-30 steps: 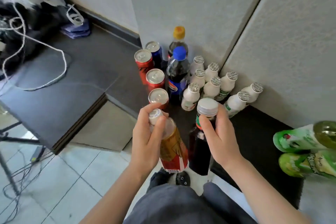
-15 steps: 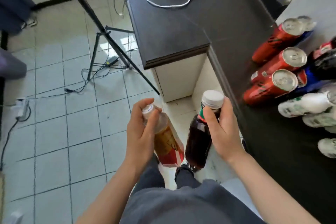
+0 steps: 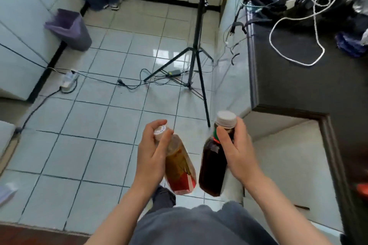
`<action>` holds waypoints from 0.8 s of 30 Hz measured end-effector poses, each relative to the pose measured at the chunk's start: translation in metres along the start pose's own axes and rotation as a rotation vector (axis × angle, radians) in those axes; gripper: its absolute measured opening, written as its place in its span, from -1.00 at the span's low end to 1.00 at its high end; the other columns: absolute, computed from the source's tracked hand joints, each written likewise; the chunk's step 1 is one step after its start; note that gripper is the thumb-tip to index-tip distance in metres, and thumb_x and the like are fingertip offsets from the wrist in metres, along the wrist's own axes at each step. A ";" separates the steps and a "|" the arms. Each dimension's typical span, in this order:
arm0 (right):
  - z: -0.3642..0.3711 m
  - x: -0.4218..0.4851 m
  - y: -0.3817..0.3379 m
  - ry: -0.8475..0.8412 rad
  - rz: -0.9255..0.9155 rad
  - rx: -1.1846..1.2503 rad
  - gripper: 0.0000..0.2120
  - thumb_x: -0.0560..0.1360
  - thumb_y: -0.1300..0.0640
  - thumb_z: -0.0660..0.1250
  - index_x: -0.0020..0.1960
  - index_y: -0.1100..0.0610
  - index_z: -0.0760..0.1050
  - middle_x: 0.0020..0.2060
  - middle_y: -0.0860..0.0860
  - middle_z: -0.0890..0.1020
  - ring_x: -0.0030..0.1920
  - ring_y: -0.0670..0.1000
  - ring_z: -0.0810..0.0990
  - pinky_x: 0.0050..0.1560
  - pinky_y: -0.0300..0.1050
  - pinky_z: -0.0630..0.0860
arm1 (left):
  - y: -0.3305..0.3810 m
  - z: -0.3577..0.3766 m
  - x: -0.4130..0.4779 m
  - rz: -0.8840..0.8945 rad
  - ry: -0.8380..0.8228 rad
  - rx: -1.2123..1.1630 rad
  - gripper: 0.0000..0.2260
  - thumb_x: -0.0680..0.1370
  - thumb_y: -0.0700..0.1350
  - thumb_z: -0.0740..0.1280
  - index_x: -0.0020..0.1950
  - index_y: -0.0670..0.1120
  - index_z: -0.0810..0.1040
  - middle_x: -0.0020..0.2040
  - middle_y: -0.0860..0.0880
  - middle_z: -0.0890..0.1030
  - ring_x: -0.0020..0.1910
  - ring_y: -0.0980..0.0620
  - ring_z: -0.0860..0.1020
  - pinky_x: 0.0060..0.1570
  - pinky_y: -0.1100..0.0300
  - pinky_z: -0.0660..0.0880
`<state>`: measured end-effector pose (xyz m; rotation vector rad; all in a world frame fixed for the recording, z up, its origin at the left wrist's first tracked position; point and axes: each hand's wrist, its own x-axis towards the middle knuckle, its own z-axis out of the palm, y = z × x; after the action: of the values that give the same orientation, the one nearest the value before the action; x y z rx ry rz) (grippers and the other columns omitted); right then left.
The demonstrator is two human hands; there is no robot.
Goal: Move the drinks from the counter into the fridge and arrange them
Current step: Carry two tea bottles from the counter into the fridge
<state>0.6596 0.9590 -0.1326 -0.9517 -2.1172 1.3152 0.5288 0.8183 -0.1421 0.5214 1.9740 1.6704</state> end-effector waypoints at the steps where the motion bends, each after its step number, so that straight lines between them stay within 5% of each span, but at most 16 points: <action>1: 0.022 0.009 -0.010 -0.034 -0.019 -0.017 -0.81 0.47 -0.21 0.15 -0.01 -0.15 0.34 -0.17 -0.29 0.54 -0.13 -0.31 0.51 -0.19 -0.50 0.36 | -0.002 -0.022 0.008 0.005 0.035 0.011 -0.82 0.51 0.05 0.26 0.10 0.12 0.47 -0.03 0.15 0.58 -0.08 0.23 0.55 -0.17 0.44 0.46; 5: 0.104 0.040 -0.047 -0.147 -0.087 -0.034 -0.74 0.45 -0.26 0.11 0.04 -0.16 0.30 -0.11 -0.41 0.51 -0.11 -0.29 0.50 -0.15 -0.44 0.38 | -0.004 -0.103 0.037 0.015 0.146 0.005 -0.83 0.51 0.06 0.25 0.09 0.18 0.47 -0.03 0.30 0.55 -0.03 0.26 0.54 -0.13 0.44 0.47; 14: 0.254 0.092 -0.121 -0.319 -0.234 0.014 -0.71 0.51 -0.05 0.21 0.12 0.11 0.38 -0.12 -0.38 0.51 -0.10 -0.32 0.50 -0.11 -0.52 0.36 | -0.011 -0.241 0.068 -0.020 0.435 -0.088 -0.84 0.54 0.14 0.24 0.11 0.22 0.45 0.06 0.05 0.58 0.00 0.26 0.55 -0.12 0.46 0.47; 24: 0.477 0.146 -0.205 -0.770 -0.395 0.057 -0.82 0.47 -0.02 0.21 0.03 0.02 0.34 -0.17 -0.42 0.51 -0.15 -0.37 0.49 -0.19 -0.55 0.35 | -0.043 -0.398 0.086 -0.138 0.998 -0.212 -0.81 0.49 0.07 0.25 0.08 0.14 0.48 0.02 -0.03 0.59 -0.09 0.24 0.57 -0.17 0.43 0.48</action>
<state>0.1705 0.7332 -0.1491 0.0562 -2.5981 1.6701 0.2238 0.5455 -0.1465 -0.6558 2.3021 2.2425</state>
